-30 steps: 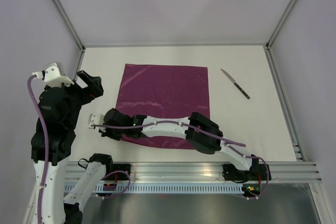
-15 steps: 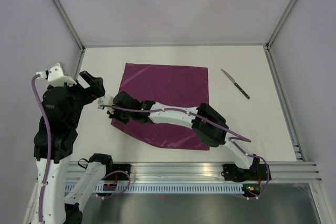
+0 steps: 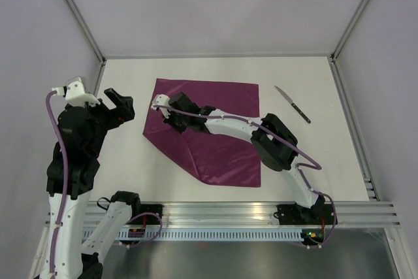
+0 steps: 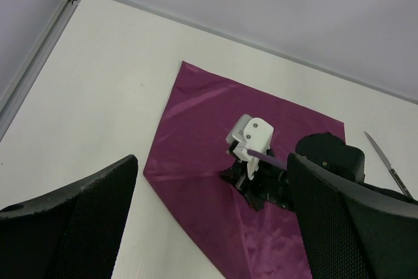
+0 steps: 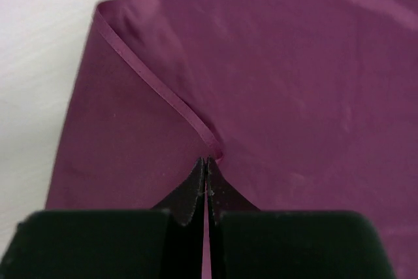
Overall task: Fold the napkin, place the utensils inside, and roll it up
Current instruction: Fold the napkin at the center of the board.
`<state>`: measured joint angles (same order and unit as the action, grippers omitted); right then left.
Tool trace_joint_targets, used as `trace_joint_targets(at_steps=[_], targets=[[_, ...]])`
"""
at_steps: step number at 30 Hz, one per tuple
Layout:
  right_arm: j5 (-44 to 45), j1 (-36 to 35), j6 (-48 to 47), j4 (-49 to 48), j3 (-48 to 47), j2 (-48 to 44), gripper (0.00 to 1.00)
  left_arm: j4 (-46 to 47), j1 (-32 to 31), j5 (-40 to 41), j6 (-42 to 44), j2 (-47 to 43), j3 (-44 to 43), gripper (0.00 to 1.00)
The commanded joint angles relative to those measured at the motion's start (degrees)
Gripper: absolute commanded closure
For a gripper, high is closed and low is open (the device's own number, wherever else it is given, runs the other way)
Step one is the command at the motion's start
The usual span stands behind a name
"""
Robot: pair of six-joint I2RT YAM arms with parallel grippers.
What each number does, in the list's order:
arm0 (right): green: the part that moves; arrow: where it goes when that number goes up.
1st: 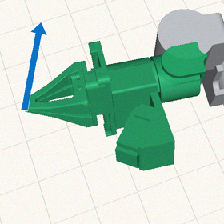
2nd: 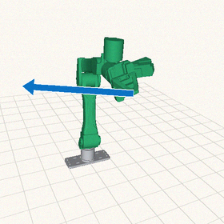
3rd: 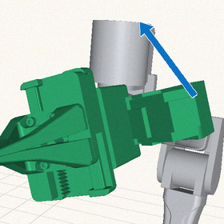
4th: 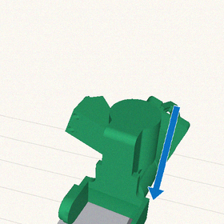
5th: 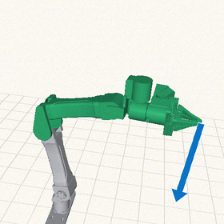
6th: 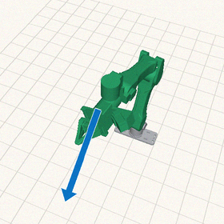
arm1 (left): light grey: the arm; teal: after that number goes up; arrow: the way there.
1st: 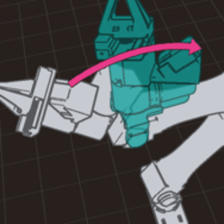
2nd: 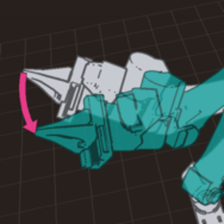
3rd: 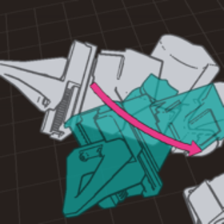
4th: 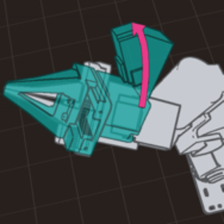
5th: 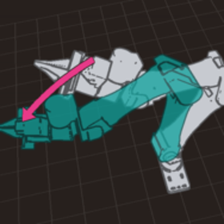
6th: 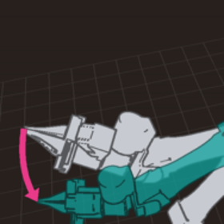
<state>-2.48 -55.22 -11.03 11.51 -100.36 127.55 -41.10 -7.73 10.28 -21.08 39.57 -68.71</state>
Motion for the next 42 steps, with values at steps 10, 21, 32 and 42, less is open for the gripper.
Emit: trace_joint_targets(at_steps=[10, 21, 32, 42], targets=[[4.1, 11.8, 0.5, 1.3, 2.2, -4.8, 0.99, 3.9, 0.3, -4.8, 4.1, 0.9, 1.5, 0.02], [6.2, 19.9, 0.0, 0.5, 2.4, -4.4, 1.00, 6.0, 0.3, -7.6, 5.3, 2.4, 3.5, 0.02], [6.9, 26.9, -0.2, -1.4, 5.6, -5.6, 1.00, 7.3, 0.3, -9.4, 5.5, 2.9, 4.5, 0.02], [7.4, 31.1, -0.4, -3.0, 7.2, -6.7, 1.00, 7.6, 0.3, -10.0, 5.3, 3.0, 5.4, 0.02]])
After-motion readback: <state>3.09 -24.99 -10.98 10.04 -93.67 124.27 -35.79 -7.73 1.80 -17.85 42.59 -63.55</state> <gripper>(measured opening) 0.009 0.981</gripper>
